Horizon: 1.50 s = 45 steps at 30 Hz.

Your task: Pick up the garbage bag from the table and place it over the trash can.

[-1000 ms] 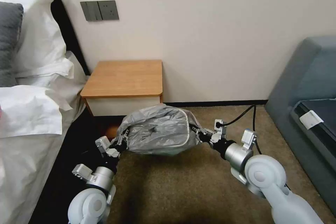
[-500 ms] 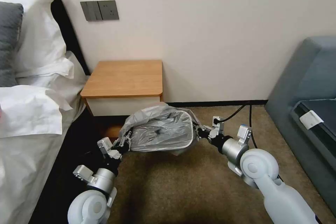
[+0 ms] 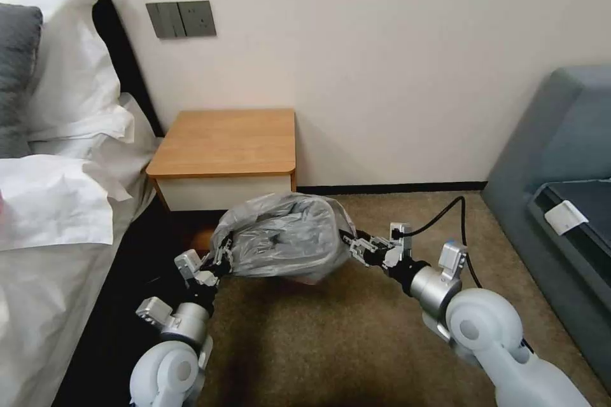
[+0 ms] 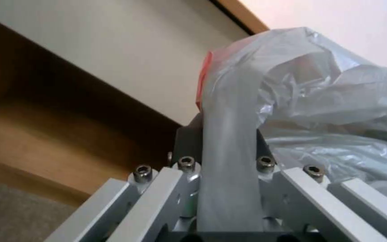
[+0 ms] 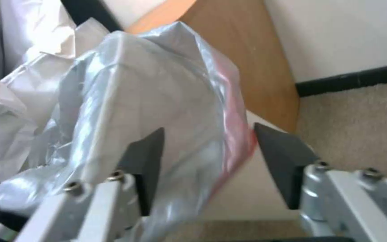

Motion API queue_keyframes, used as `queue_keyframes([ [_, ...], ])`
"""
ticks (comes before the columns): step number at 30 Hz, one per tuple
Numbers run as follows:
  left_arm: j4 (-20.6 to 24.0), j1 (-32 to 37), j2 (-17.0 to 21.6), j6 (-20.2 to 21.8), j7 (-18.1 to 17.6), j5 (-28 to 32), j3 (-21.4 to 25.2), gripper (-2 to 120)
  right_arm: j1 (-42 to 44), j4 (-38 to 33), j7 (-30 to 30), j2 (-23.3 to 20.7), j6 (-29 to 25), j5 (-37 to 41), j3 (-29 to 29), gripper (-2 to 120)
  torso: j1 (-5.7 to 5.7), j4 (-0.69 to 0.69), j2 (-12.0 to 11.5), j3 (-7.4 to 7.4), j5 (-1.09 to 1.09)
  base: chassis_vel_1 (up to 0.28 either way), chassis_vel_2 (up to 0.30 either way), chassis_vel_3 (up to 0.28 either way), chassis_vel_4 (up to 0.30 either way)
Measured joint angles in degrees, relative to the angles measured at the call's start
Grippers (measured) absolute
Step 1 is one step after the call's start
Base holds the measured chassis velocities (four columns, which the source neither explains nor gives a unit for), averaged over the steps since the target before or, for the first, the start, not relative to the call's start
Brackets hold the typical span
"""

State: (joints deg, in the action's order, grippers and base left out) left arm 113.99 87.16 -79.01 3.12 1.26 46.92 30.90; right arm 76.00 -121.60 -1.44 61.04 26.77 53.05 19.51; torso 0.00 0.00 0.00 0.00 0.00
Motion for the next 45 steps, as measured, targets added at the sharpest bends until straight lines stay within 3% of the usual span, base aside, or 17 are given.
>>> queue_keyframes([
  [2, 0.0, -0.09, 0.04, 0.0, -1.21, -0.05, 0.0, 8, 1.12, -1.5, 0.0, -0.44, -0.59, -0.08, 0.68, 71, 0.0, 0.0, 0.0, 0.0, 0.0, 0.0, 0.0, 0.0, 0.0],
  [10, 0.0, -0.39, 0.01, 0.07, -3.85, -0.61, -0.26, 8, 4.71, -9.33, -0.17, -1.59, -5.04, -0.79, 2.38, 97, 0.0, 0.0, 0.0, 0.0, -0.01, 0.0, 0.0, 0.0, 0.0],
  [15, -0.01, -0.36, 0.28, 0.12, -4.06, -2.79, -0.43, 8, 2.86, -11.45, -2.41, -4.13, -6.8, 1.23, 2.8, 100, 0.0, -0.02, 0.0, 0.0, 0.0, 0.0, 0.0, 0.0, 0.0],
  [20, -0.19, -0.34, 0.4, -0.53, -3.22, -7.37, -0.98, 8, -10.07, -6.36, -10.82, -8.65, -6.45, -0.18, -2.47, 100, 0.0, 0.02, 0.0, 0.0, 0.01, 0.0, 0.0, 0.0, 0.0],
  [23, -0.27, -0.23, 0.38, -1.94, -2.03, -11.39, -1.33, 8, -21.04, -0.73, -17.97, -11.22, -6.13, -12.57, -12.2, 88, 0.0, 0.0, 0.0, 0.01, 0.0, 0.0, 0.0, 0.0, 0.0],
  [24, -0.27, -0.23, 0.38, -1.94, -2.03, -11.39, -1.33, 8, -21.04, -0.73, -17.97, -11.22, -6.13, -12.57, -12.2, 88, 0.0, 0.0, 0.0, 0.01, 0.0, 0.0, 0.0, 0.0, 0.0],
  [27, -0.38, -0.21, 0.33, -3.37, -1.09, -15.49, -1.76, 8, -31.08, 3.63, -21.07, -11.24, -6.4, -19.88, -24.0, 73, 0.0, 0.02, 0.0, 0.01, -0.01, 0.0, 0.0, 0.0, 0.0],
  [28, -0.38, -0.21, 0.33, -3.37, -1.09, -15.49, -1.76, 8, -31.08, 3.63, -21.07, -11.24, -6.4, -19.88, -24.0, 73, 0.0, 0.02, 0.0, 0.01, -0.01, 0.0, 0.0, 0.0, 0.0],
  [31, -0.23, -0.16, 0.26, -4.32, -0.32, -18.54, -1.84, 8, -38.74, 7.42, -23.33, -9.62, -6.96, -27.06, -32.77, 60, 0.0, 0.01, 0.0, 0.01, -0.01, 0.0, 0.0, 0.0, 0.0],
  [39, 0.69, 0.06, -0.09, -5.09, 0.16, -21.03, -1.83, 8, -45.47, 10.69, -27.41, -8.95, -6.83, -35.53, -39.82, 35, 0.0, 0.0, 0.0, 0.0, 0.0, 0.0, 0.0, 0.0, 0.0],
  [45, 1.15, -0.04, -0.53, -5.64, 0.41, -22.72, -1.77, 8, -50.3, 13.28, -28.64, -8.89, -4.26, -39.44, -43.16, 8, 0.0, 0.0, 0.0, 0.0, 0.0, 0.0, 0.0, 0.0, 0.0],
])
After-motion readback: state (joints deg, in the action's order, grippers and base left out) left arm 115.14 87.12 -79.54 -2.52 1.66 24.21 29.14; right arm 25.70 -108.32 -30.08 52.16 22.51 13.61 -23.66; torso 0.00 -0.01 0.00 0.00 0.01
